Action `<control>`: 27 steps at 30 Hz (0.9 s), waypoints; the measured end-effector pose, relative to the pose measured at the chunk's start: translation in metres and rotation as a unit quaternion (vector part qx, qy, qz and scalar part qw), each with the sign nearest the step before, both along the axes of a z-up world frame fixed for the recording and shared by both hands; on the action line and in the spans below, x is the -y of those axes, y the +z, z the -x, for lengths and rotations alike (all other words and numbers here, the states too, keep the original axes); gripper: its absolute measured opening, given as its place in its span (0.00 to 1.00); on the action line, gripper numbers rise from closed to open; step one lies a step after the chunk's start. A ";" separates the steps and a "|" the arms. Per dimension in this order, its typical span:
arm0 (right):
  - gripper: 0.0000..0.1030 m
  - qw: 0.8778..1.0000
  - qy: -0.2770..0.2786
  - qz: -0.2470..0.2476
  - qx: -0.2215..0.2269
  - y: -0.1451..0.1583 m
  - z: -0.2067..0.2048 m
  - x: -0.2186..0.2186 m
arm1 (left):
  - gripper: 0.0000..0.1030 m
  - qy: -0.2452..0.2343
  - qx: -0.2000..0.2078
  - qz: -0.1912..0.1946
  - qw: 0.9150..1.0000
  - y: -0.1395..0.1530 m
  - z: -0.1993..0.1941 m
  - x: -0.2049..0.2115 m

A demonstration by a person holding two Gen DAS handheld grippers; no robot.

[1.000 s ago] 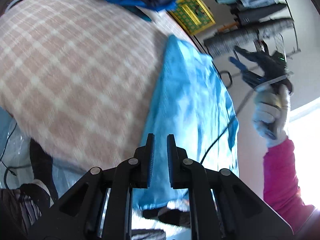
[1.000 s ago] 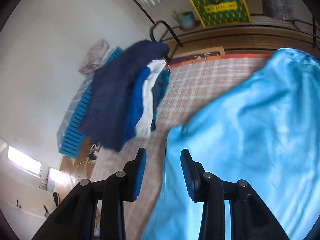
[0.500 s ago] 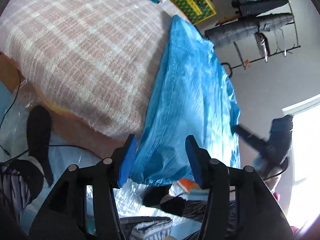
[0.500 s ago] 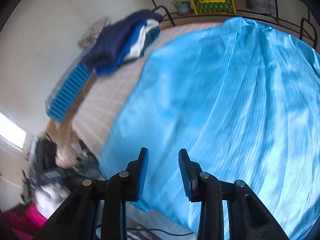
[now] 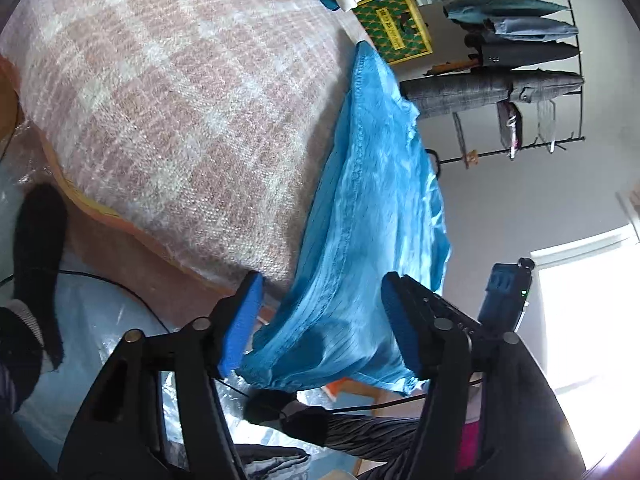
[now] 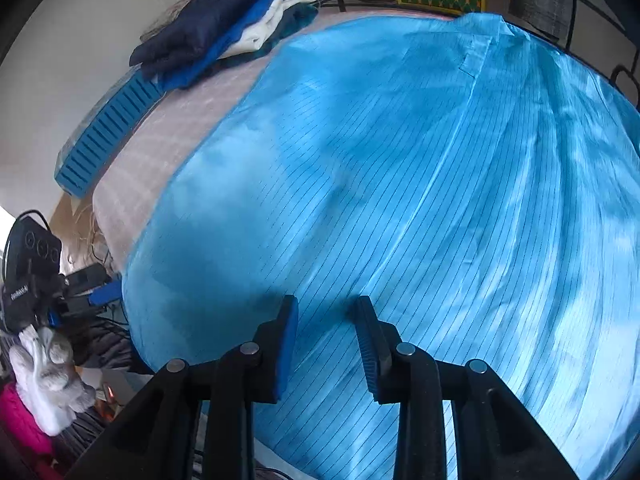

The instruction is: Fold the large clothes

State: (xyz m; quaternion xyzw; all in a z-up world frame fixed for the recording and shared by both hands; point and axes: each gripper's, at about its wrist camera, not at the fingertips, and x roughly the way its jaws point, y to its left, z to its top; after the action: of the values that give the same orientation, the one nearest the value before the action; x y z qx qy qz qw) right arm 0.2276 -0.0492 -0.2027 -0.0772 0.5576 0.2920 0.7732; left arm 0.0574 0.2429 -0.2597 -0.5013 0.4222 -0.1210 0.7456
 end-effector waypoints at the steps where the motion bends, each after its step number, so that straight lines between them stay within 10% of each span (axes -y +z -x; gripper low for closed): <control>1: 0.30 1.000 -0.001 -0.001 0.001 0.000 0.000 0.000 | 0.61 -0.006 0.004 -0.009 1.000 0.001 0.000 0.001; 16: 0.30 1.000 -0.011 -0.019 -0.010 0.000 -0.007 0.002 | 0.61 -0.099 -0.018 0.037 0.994 -0.038 -0.013 0.038; 20: 0.30 1.000 -0.011 -0.021 -0.013 -0.001 -0.009 0.002 | 0.20 -0.114 -0.008 0.007 0.993 -0.013 -0.001 0.043; 27: 0.30 1.000 -0.011 -0.013 -0.018 0.000 -0.011 -0.001 | 0.10 -0.101 0.041 -0.011 0.994 0.037 0.014 0.044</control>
State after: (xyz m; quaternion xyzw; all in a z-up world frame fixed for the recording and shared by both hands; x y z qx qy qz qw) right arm 0.2390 -0.0478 -0.2026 -0.0559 0.5684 0.2920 0.7672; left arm 0.0433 0.1990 -0.2229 -0.4430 0.4406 -0.2114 0.7516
